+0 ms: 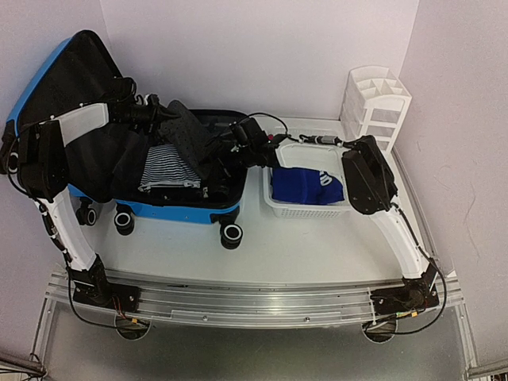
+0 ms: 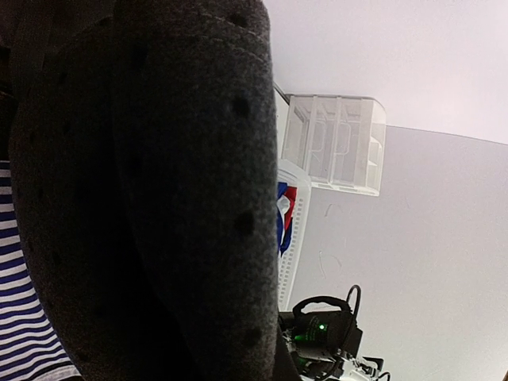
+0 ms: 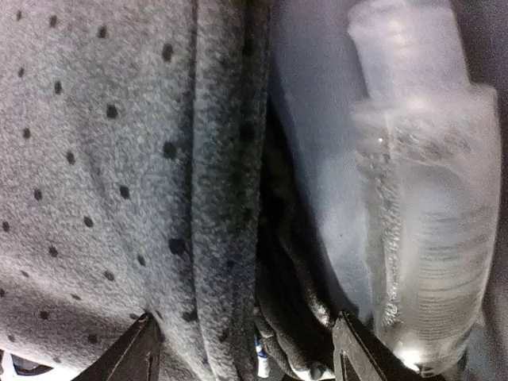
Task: Open, take out, and arrange the luggage
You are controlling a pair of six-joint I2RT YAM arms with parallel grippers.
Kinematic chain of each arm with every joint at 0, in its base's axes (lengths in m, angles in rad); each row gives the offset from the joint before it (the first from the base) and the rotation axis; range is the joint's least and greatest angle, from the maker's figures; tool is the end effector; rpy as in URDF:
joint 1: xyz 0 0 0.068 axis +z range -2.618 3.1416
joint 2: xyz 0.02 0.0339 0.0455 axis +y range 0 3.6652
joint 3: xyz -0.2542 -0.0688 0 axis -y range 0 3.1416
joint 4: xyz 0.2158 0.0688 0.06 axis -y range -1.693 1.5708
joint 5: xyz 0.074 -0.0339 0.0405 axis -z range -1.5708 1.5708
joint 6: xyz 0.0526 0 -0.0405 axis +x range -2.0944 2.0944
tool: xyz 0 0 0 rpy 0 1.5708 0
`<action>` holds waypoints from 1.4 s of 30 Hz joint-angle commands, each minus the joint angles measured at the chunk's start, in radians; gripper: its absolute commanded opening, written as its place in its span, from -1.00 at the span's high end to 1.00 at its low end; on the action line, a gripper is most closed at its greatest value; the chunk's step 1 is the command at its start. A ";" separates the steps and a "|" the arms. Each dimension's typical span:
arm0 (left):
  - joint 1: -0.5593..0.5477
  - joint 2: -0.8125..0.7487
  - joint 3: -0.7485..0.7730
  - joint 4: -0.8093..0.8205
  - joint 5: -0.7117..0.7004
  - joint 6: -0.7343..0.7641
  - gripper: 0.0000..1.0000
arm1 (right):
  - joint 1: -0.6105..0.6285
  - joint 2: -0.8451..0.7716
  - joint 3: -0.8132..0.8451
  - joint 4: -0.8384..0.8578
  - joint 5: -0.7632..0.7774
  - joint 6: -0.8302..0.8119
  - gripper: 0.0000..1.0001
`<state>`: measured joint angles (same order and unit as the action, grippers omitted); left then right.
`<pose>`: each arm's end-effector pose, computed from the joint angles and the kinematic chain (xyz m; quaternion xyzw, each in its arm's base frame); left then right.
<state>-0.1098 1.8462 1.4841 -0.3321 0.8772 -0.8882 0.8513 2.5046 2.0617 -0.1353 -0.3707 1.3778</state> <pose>0.3881 -0.0835 0.2689 -0.1443 0.8268 -0.5215 0.1534 0.3468 0.4248 0.1592 0.1402 0.8573 0.4915 0.0607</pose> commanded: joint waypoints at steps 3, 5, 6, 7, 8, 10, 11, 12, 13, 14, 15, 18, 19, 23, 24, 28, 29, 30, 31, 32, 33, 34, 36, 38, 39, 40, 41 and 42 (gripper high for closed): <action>0.003 -0.002 0.014 0.070 0.008 0.007 1.00 | 0.008 -0.087 -0.058 0.076 -0.036 0.129 -0.36; 0.002 -0.007 0.001 0.077 0.010 -0.002 1.00 | 0.009 -0.062 -0.032 0.099 -0.036 0.158 -0.36; 0.003 -0.009 -0.005 0.079 0.012 -0.006 1.00 | 0.009 -0.043 -0.014 0.116 -0.039 0.177 -0.36; 0.005 -0.010 -0.009 0.081 0.013 -0.009 1.00 | 0.009 -0.025 0.002 0.150 -0.040 0.200 -0.36; 0.004 -0.009 -0.010 0.083 0.015 -0.014 1.00 | 0.010 -0.009 0.017 0.176 -0.039 0.221 -0.35; 0.004 -0.007 -0.009 0.092 0.018 -0.028 1.00 | 0.011 0.019 0.047 0.210 -0.037 0.249 -0.31; 0.004 -0.005 -0.007 0.098 0.019 -0.035 1.00 | 0.011 0.027 0.059 0.215 -0.035 0.253 -0.27; 0.003 -0.004 -0.003 0.103 0.020 -0.040 1.00 | 0.011 0.031 0.066 0.219 -0.032 0.258 -0.23; 0.002 -0.003 0.000 0.108 0.020 -0.046 1.00 | 0.012 0.033 0.068 0.226 -0.032 0.264 -0.20; 0.003 -0.002 0.002 0.109 0.019 -0.048 1.00 | 0.012 0.036 0.069 0.233 -0.034 0.272 -0.19; 0.003 -0.001 0.004 0.110 0.018 -0.049 1.00 | 0.012 0.039 0.069 0.242 -0.036 0.281 -0.18; 0.002 0.003 0.006 0.118 0.018 -0.058 1.00 | 0.011 0.053 0.074 0.261 -0.048 0.299 -0.16; 0.003 0.003 0.006 0.118 0.018 -0.058 1.00 | 0.011 0.055 0.072 0.265 -0.048 0.301 -0.12; 0.003 -0.002 -0.005 0.124 0.025 -0.066 1.00 | 0.010 0.070 0.082 0.289 -0.058 0.314 0.12; 0.003 -0.003 -0.006 0.124 0.029 -0.067 1.00 | 0.008 0.073 0.084 0.295 -0.062 0.315 0.25; 0.005 -0.015 -0.006 0.098 0.041 -0.048 1.00 | -0.001 0.037 0.038 0.301 -0.047 0.290 0.90; 0.006 -0.019 -0.004 0.087 0.040 -0.038 1.00 | -0.004 0.017 0.011 0.300 -0.039 0.276 0.90; 0.008 -0.023 -0.002 0.076 0.039 -0.028 1.00 | -0.007 -0.005 -0.018 0.299 -0.032 0.264 0.89; 0.009 -0.025 0.001 0.064 0.039 -0.017 1.00 | -0.011 -0.029 -0.052 0.298 -0.026 0.253 0.88; 0.010 -0.026 0.002 0.057 0.036 -0.010 1.00 | -0.014 -0.048 -0.079 0.297 -0.022 0.243 0.88; 0.009 -0.027 0.002 0.053 0.035 -0.007 1.00 | -0.016 -0.066 -0.103 0.295 -0.019 0.232 0.87; 0.009 -0.027 0.002 0.050 0.035 -0.006 1.00 | -0.018 -0.079 -0.120 0.292 -0.017 0.223 0.89; 0.009 -0.027 0.001 0.048 0.035 -0.006 1.00 | -0.021 -0.096 -0.138 0.285 -0.016 0.206 0.96; 0.009 -0.028 0.001 0.045 0.035 -0.008 1.00 | -0.021 -0.104 -0.143 0.283 -0.018 0.196 1.00; 0.009 -0.030 0.002 0.044 0.037 -0.010 1.00 | -0.021 -0.107 -0.140 0.282 -0.018 0.190 1.00; 0.009 -0.032 0.003 0.041 0.039 -0.011 1.00 | -0.023 -0.109 -0.135 0.280 -0.017 0.184 1.00; 0.009 -0.034 0.004 0.037 0.041 -0.010 1.00 | -0.024 -0.111 -0.127 0.277 -0.016 0.177 1.00; 0.009 -0.038 0.008 0.032 0.044 -0.009 1.00 | -0.026 -0.112 -0.119 0.276 -0.017 0.174 1.00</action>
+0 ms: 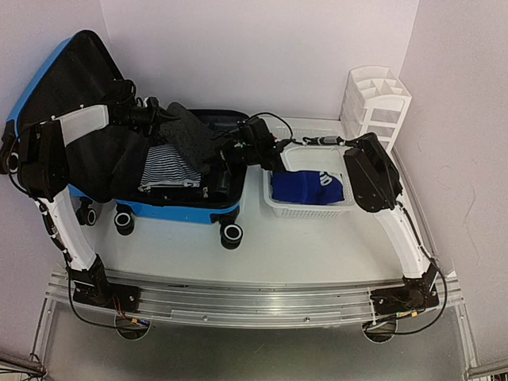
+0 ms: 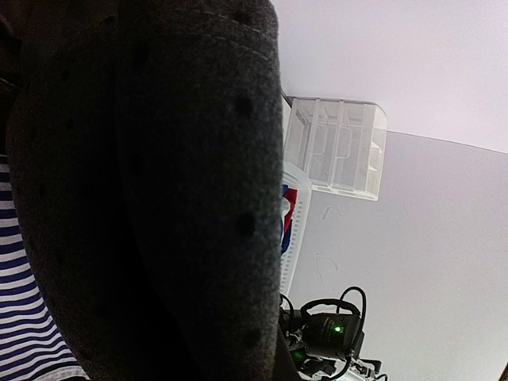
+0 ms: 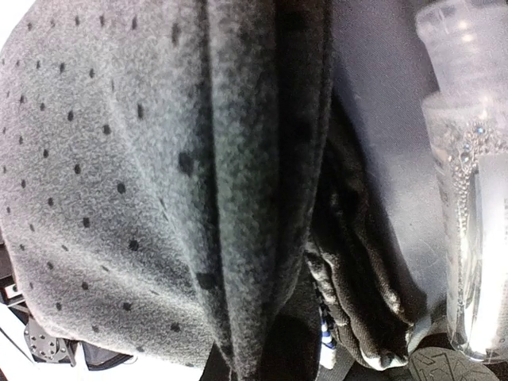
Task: Open, take out, and arrange the luggage
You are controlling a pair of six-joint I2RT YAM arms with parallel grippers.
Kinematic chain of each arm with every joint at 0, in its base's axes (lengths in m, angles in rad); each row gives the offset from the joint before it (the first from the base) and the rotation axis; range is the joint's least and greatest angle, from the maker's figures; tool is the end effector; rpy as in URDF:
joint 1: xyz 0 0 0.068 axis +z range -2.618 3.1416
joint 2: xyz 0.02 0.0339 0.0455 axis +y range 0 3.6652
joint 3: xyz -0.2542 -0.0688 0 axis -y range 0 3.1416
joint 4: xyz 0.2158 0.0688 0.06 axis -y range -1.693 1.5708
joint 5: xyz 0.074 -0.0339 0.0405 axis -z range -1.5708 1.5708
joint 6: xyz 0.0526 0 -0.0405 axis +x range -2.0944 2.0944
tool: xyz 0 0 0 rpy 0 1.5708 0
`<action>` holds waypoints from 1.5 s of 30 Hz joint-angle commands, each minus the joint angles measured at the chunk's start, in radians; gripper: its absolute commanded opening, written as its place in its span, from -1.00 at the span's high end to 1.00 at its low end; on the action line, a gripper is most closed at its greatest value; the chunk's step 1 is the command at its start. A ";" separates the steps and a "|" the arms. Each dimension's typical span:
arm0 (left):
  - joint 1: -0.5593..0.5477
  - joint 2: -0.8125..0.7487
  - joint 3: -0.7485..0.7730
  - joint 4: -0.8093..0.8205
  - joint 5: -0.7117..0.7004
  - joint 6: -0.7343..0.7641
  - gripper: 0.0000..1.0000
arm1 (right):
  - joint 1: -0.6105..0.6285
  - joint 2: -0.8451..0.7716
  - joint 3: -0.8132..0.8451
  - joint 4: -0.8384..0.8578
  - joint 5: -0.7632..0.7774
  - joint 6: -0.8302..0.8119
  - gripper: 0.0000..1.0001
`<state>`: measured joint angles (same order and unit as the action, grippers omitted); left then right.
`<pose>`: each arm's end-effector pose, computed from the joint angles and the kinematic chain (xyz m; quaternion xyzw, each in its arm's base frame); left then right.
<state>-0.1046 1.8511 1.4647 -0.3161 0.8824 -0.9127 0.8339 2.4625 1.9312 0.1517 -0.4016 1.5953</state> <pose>0.3884 -0.0816 0.2626 -0.1574 0.8249 -0.5236 0.1435 0.3530 0.4196 0.1702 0.1975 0.7947 0.5728 0.0370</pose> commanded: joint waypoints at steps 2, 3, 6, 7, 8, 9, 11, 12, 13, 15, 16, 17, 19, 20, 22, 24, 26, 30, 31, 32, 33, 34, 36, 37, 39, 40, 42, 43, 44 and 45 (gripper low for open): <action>0.004 -0.049 0.037 0.002 0.044 0.015 1.00 | -0.014 -0.076 0.030 -0.019 0.017 -0.058 1.00; 0.004 -0.053 0.044 -0.006 0.047 0.015 1.00 | -0.016 -0.082 0.040 -0.029 0.019 -0.069 1.00; 0.004 -0.060 0.075 -0.048 0.050 0.022 1.00 | -0.022 -0.104 0.095 -0.110 0.029 -0.140 1.00; 0.004 -0.061 0.089 -0.069 0.048 0.027 1.00 | -0.025 -0.113 0.113 -0.139 0.031 -0.167 1.00; 0.005 -0.061 0.100 -0.088 0.045 0.035 1.00 | -0.029 -0.123 0.123 -0.147 0.033 -0.187 1.00; 0.004 -0.062 0.110 -0.102 0.043 0.038 1.00 | -0.034 -0.134 0.125 -0.150 0.034 -0.199 1.00; 0.004 -0.062 0.129 -0.126 0.043 0.038 1.00 | -0.042 -0.159 0.121 -0.171 0.040 -0.213 1.00; 0.003 -0.062 0.137 -0.136 0.044 0.035 1.00 | -0.045 -0.170 0.120 -0.182 0.042 -0.222 1.00; 0.004 -0.062 0.149 -0.144 0.045 0.031 1.00 | -0.050 -0.180 0.121 -0.189 0.039 -0.230 1.00; 0.004 -0.062 0.170 -0.159 0.046 0.023 1.00 | -0.059 -0.194 0.126 -0.204 0.032 -0.244 1.00; 0.003 -0.061 0.180 -0.165 0.044 0.021 1.00 | -0.064 -0.201 0.127 -0.212 0.029 -0.250 1.00; 0.002 -0.061 0.187 -0.168 0.042 0.021 1.00 | -0.070 -0.207 0.127 -0.221 0.027 -0.257 1.00; -0.001 -0.057 0.203 -0.168 0.035 0.020 1.00 | -0.082 -0.221 0.125 -0.241 0.023 -0.274 1.00; -0.004 -0.054 0.213 -0.166 0.032 0.020 1.00 | -0.091 -0.227 0.124 -0.251 0.020 -0.281 1.00; -0.019 -0.042 0.235 -0.155 0.025 0.017 1.00 | -0.110 -0.235 0.128 -0.268 0.007 -0.295 1.00; -0.039 -0.027 0.266 -0.129 0.022 0.008 1.00 | -0.129 -0.238 0.141 -0.291 -0.014 -0.311 1.00; -0.068 -0.008 0.291 -0.115 0.017 -0.001 1.00 | -0.147 -0.240 0.166 -0.334 -0.025 -0.335 1.00; -0.104 0.032 0.346 -0.084 0.006 -0.030 1.00 | -0.185 -0.257 0.186 -0.389 -0.052 -0.372 1.00; -0.113 0.045 0.367 -0.074 0.001 -0.039 1.00 | -0.198 -0.265 0.185 -0.401 -0.057 -0.380 1.00; -0.122 0.058 0.393 -0.063 -0.005 -0.047 1.00 | -0.213 -0.273 0.183 -0.413 -0.063 -0.387 1.00; -0.131 0.075 0.420 -0.052 -0.011 -0.055 1.00 | -0.230 -0.279 0.187 -0.426 -0.070 -0.398 1.00; -0.142 0.093 0.449 -0.041 -0.018 -0.062 1.00 | -0.248 -0.285 0.191 -0.440 -0.077 -0.409 1.00; -0.173 0.132 0.516 -0.014 -0.039 -0.064 1.00 | -0.281 -0.300 0.201 -0.479 -0.087 -0.437 1.00; -0.189 0.150 0.549 -0.002 -0.049 -0.065 1.00 | -0.297 -0.310 0.204 -0.497 -0.089 -0.453 1.00; -0.231 0.187 0.591 0.019 -0.057 -0.073 1.00 | -0.325 -0.342 0.200 -0.538 -0.095 -0.485 1.00; -0.251 0.204 0.607 0.030 -0.059 -0.079 1.00 | -0.341 -0.359 0.195 -0.558 -0.100 -0.502 1.00; -0.287 0.234 0.630 0.051 -0.062 -0.086 1.00 | -0.373 -0.390 0.177 -0.596 -0.116 -0.539 1.00; -0.306 0.246 0.641 0.060 -0.064 -0.087 1.00 | -0.387 -0.407 0.164 -0.615 -0.128 -0.557 1.00; -0.330 0.260 0.652 0.076 -0.066 -0.087 1.00 | -0.403 -0.429 0.136 -0.638 -0.143 -0.576 1.00; -0.350 0.274 0.660 0.085 -0.071 -0.086 1.00 | -0.420 -0.447 0.108 -0.654 -0.160 -0.596 1.00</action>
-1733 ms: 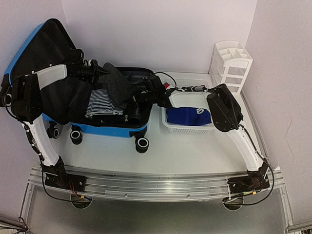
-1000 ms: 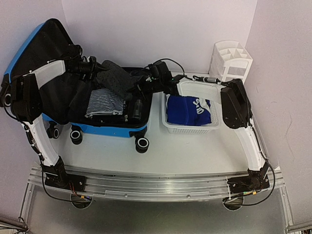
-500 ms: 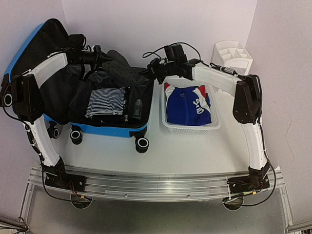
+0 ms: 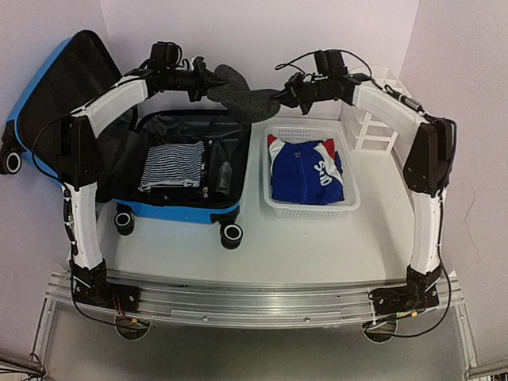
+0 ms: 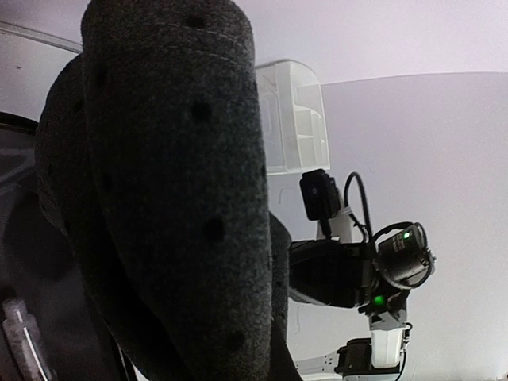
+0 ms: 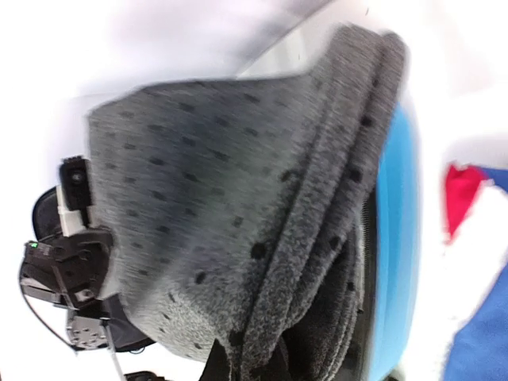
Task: Open, take out, and arrange the luggage
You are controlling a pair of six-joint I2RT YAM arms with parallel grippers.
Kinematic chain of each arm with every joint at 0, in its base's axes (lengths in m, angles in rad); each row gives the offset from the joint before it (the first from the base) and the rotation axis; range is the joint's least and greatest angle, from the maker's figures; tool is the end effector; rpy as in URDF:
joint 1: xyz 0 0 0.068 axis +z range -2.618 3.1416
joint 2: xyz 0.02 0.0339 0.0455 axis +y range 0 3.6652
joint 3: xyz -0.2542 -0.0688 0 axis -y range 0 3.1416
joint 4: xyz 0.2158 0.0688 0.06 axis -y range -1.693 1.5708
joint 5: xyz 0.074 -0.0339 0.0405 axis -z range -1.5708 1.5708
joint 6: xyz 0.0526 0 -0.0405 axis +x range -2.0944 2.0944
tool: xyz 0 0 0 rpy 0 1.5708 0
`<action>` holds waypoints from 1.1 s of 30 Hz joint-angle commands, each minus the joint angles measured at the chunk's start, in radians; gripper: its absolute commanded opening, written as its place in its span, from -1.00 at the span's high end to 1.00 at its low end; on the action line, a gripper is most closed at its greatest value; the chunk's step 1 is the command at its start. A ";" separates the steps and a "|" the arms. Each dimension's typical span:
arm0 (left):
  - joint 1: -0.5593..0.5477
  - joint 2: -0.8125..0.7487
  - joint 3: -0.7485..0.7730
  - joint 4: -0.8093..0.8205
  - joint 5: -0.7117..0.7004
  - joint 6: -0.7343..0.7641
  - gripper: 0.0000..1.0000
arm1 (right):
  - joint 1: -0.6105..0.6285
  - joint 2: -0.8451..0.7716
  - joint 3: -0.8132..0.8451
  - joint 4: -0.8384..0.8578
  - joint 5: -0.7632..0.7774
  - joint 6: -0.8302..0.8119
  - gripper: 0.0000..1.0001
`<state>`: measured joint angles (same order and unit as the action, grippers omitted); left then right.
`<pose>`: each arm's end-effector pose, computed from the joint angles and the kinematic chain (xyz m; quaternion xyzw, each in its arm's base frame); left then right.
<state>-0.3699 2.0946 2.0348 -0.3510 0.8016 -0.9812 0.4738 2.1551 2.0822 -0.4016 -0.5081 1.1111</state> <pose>0.4222 -0.2043 0.3365 -0.0279 0.7988 -0.5702 0.1897 0.4212 0.2448 0.3148 0.1344 0.8255 0.5098 0.2014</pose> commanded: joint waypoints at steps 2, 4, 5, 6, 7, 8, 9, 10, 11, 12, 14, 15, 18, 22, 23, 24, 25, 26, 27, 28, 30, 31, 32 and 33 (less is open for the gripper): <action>-0.121 0.064 0.099 0.134 0.003 -0.016 1.00 | -0.093 -0.175 -0.108 -0.144 -0.080 -0.171 1.00; -0.158 0.090 0.099 0.140 -0.003 -0.014 1.00 | -0.120 -0.212 -0.184 -0.197 -0.095 -0.238 1.00; -0.174 0.103 0.097 0.145 -0.004 -0.014 1.00 | -0.133 -0.228 -0.218 -0.221 -0.103 -0.278 1.00; -0.190 0.113 0.098 0.149 -0.005 -0.013 1.00 | -0.144 -0.245 -0.250 -0.252 -0.106 -0.314 1.00; -0.207 0.121 0.097 0.154 -0.006 -0.008 1.00 | -0.152 -0.264 -0.278 -0.287 -0.102 -0.343 1.00; -0.223 0.130 0.096 0.159 -0.007 -0.005 1.00 | -0.160 -0.282 -0.306 -0.319 -0.098 -0.371 1.00; -0.237 0.137 0.093 0.159 -0.010 -0.003 1.00 | -0.167 -0.297 -0.337 -0.343 -0.099 -0.400 1.00; -0.249 0.142 0.083 0.157 -0.011 -0.004 1.00 | -0.174 -0.307 -0.359 -0.366 -0.103 -0.429 1.00; -0.261 0.147 0.071 0.154 -0.012 -0.005 1.00 | -0.181 -0.317 -0.380 -0.390 -0.108 -0.458 1.00; -0.271 0.147 0.046 0.145 -0.012 -0.009 1.00 | -0.188 -0.324 -0.399 -0.424 -0.111 -0.480 1.00; -0.283 0.137 -0.007 0.135 -0.010 -0.025 1.00 | -0.200 -0.338 -0.434 -0.479 -0.103 -0.526 1.00; -0.287 0.131 -0.039 0.132 -0.008 -0.031 1.00 | -0.207 -0.344 -0.447 -0.508 -0.092 -0.545 1.00; -0.301 0.109 -0.111 0.121 -0.005 -0.037 1.00 | -0.223 -0.360 -0.463 -0.589 -0.042 -0.608 1.00; -0.320 0.116 -0.116 0.123 -0.005 -0.036 1.00 | -0.227 -0.369 -0.436 -0.697 0.012 -0.669 1.00; -0.322 0.122 -0.099 0.131 -0.005 -0.035 1.00 | -0.227 -0.371 -0.425 -0.718 0.026 -0.678 1.00; -0.324 0.130 -0.076 0.135 -0.010 -0.031 1.00 | -0.228 -0.374 -0.411 -0.733 0.037 -0.684 1.00; -0.327 0.137 -0.052 0.138 -0.015 -0.027 1.00 | -0.228 -0.377 -0.397 -0.749 0.047 -0.690 1.00; -0.328 0.146 -0.025 0.140 -0.019 -0.024 1.00 | -0.228 -0.379 -0.385 -0.760 0.058 -0.693 1.00; -0.328 0.152 -0.003 0.143 -0.022 -0.019 1.00 | -0.229 -0.383 -0.374 -0.769 0.067 -0.696 1.00; -0.328 0.157 0.017 0.146 -0.026 -0.010 1.00 | -0.230 -0.385 -0.360 -0.776 0.074 -0.697 1.00; -0.328 0.170 0.070 0.148 -0.035 0.023 1.00 | -0.237 -0.386 -0.327 -0.779 0.089 -0.698 1.00; -0.328 0.181 0.100 0.141 -0.043 0.043 1.00 | -0.239 -0.381 -0.304 -0.780 0.097 -0.699 1.00; -0.328 0.190 0.130 0.135 -0.052 0.057 1.00 | -0.241 -0.370 -0.272 -0.779 0.102 -0.698 1.00; -0.328 0.198 0.160 0.136 -0.059 0.068 1.00 | -0.242 -0.357 -0.238 -0.778 0.108 -0.697 1.00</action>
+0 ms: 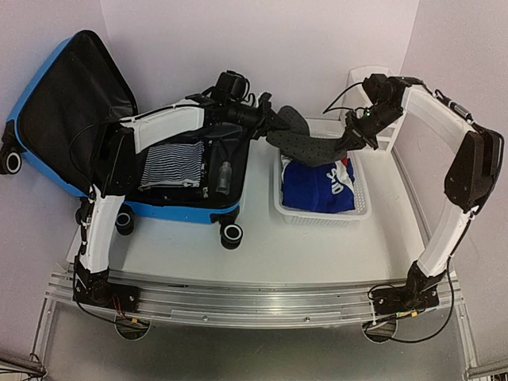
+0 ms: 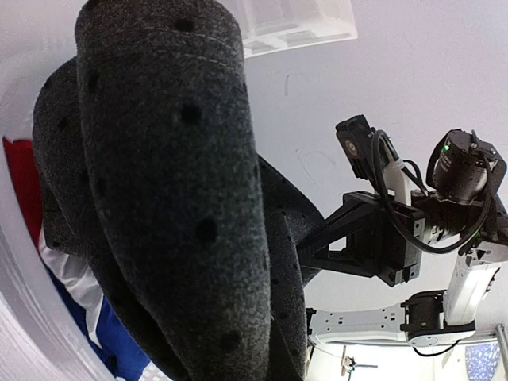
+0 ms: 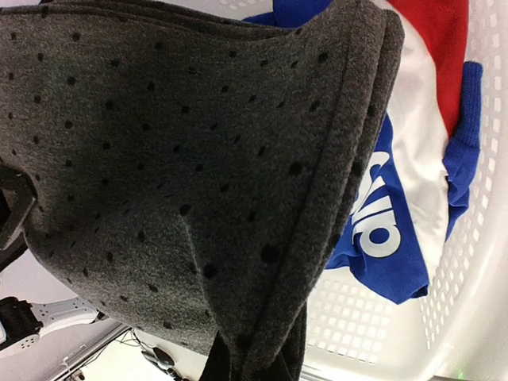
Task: Open, take out, and arrange the luggage
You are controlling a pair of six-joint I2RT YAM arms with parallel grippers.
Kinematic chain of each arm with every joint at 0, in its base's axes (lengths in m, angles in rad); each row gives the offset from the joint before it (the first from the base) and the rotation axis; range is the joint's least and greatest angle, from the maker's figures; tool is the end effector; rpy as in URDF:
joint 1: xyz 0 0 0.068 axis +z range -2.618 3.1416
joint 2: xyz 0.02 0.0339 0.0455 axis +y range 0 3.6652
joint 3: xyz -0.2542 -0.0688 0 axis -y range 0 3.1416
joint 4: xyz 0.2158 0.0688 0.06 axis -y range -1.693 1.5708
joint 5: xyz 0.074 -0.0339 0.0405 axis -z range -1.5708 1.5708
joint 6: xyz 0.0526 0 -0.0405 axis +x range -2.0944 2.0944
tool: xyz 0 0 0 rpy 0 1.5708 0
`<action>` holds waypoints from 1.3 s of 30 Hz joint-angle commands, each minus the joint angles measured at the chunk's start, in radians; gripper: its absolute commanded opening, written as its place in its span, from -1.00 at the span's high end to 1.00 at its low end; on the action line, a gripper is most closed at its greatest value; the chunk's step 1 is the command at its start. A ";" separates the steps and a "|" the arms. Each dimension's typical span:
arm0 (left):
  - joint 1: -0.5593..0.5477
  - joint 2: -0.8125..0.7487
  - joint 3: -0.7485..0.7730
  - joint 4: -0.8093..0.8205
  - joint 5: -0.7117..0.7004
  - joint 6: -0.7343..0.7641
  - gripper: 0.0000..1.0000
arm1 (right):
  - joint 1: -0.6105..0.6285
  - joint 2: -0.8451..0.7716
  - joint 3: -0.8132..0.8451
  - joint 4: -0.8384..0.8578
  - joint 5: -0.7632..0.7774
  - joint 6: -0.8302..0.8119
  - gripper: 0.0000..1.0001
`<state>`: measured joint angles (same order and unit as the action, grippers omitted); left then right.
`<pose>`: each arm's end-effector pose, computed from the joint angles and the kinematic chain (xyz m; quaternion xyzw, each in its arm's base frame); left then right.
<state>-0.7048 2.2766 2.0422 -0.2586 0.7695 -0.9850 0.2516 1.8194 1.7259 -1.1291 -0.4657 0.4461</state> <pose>0.3626 -0.3565 0.2623 0.0796 0.8146 -0.5696 0.0748 0.3276 0.1086 0.2857 0.0533 0.9577 0.2712 0.0807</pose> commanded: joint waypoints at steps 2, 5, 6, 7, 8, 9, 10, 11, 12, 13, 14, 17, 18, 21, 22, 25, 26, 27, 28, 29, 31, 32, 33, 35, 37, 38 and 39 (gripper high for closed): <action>0.006 0.030 0.190 0.063 -0.045 0.082 1.00 | -0.020 0.017 0.206 -0.051 0.079 -0.029 1.00; -0.001 0.047 0.230 0.103 -0.065 0.086 1.00 | -0.028 0.054 0.308 -0.058 0.100 -0.030 1.00; -0.004 0.053 0.240 0.118 -0.068 0.086 1.00 | -0.033 0.062 0.335 -0.062 0.102 -0.032 1.00; -0.008 0.059 0.251 0.135 -0.070 0.085 1.00 | -0.041 0.066 0.354 -0.069 0.102 -0.035 1.00; -0.015 0.064 0.256 0.144 -0.072 0.084 1.00 | -0.049 0.066 0.368 -0.079 0.103 -0.040 1.00; -0.021 0.066 0.255 0.147 -0.074 0.079 1.00 | -0.056 0.063 0.368 -0.087 0.102 -0.047 1.00; -0.027 0.068 0.253 0.148 -0.076 0.073 1.00 | -0.061 0.058 0.363 -0.093 0.102 -0.054 1.00; -0.031 0.067 0.240 0.144 -0.079 0.057 1.00 | -0.065 0.048 0.337 -0.096 0.098 -0.060 1.00; -0.035 0.065 0.214 0.134 -0.078 0.047 1.00 | -0.065 0.037 0.302 -0.096 0.089 -0.067 1.00; -0.038 0.062 0.186 0.122 -0.078 0.040 1.00 | -0.066 0.026 0.264 -0.095 0.080 -0.074 1.00; -0.041 0.058 0.154 0.101 -0.079 0.039 1.00 | -0.066 0.017 0.220 -0.095 0.074 -0.079 1.00; -0.051 0.048 0.052 0.045 -0.081 0.029 1.00 | -0.066 -0.023 0.082 -0.093 0.066 -0.101 1.00; -0.053 0.044 0.020 0.030 -0.081 0.028 0.97 | -0.066 -0.030 0.042 -0.091 0.056 -0.110 1.00; -0.068 0.034 -0.051 -0.042 -0.084 0.048 0.69 | -0.065 -0.041 -0.081 -0.093 0.022 -0.125 1.00; -0.070 0.027 -0.069 -0.050 -0.085 0.045 0.59 | -0.065 -0.046 -0.125 -0.095 0.020 -0.129 1.00; -0.071 0.021 -0.053 -0.103 -0.088 0.059 0.18 | -0.067 -0.057 -0.204 -0.111 0.053 -0.139 0.99; -0.071 0.018 -0.031 -0.143 -0.091 0.087 0.11 | -0.069 -0.058 -0.209 -0.117 0.062 -0.143 0.91; -0.070 0.015 -0.009 -0.184 -0.093 0.116 0.04 | -0.072 -0.059 -0.214 -0.124 0.072 -0.147 0.83; -0.068 0.007 0.004 -0.235 -0.106 0.151 -0.03 | -0.071 -0.058 -0.212 -0.130 0.075 -0.151 0.78; -0.065 -0.005 0.009 -0.279 -0.117 0.183 -0.11 | -0.071 -0.054 -0.207 -0.138 0.082 -0.156 0.76; -0.058 -0.029 0.014 -0.340 -0.130 0.236 -0.26 | -0.071 -0.047 -0.192 -0.163 0.117 -0.165 0.75; -0.053 -0.037 0.019 -0.360 -0.132 0.261 -0.31 | -0.072 -0.043 -0.183 -0.179 0.143 -0.170 0.75; -0.050 -0.049 0.025 -0.376 -0.133 0.286 -0.35 | -0.071 -0.040 -0.170 -0.203 0.180 -0.174 0.74; -0.043 -0.060 0.052 -0.428 -0.147 0.357 -0.40 | -0.072 -0.040 -0.149 -0.239 0.207 -0.181 0.71; -0.037 -0.071 0.083 -0.471 -0.163 0.423 -0.43 | -0.072 -0.051 -0.128 -0.260 0.212 -0.185 0.70; -0.034 -0.074 0.106 -0.492 -0.176 0.466 -0.44 | -0.071 -0.062 -0.117 -0.261 0.213 -0.185 0.67; -0.031 -0.078 0.129 -0.513 -0.189 0.509 -0.45 | -0.071 -0.074 -0.106 -0.262 0.213 -0.185 0.63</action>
<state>-0.7568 2.2873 2.0628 -0.6330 0.6422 -0.6844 0.1848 1.8205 1.5502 -1.3038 -0.2996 0.2861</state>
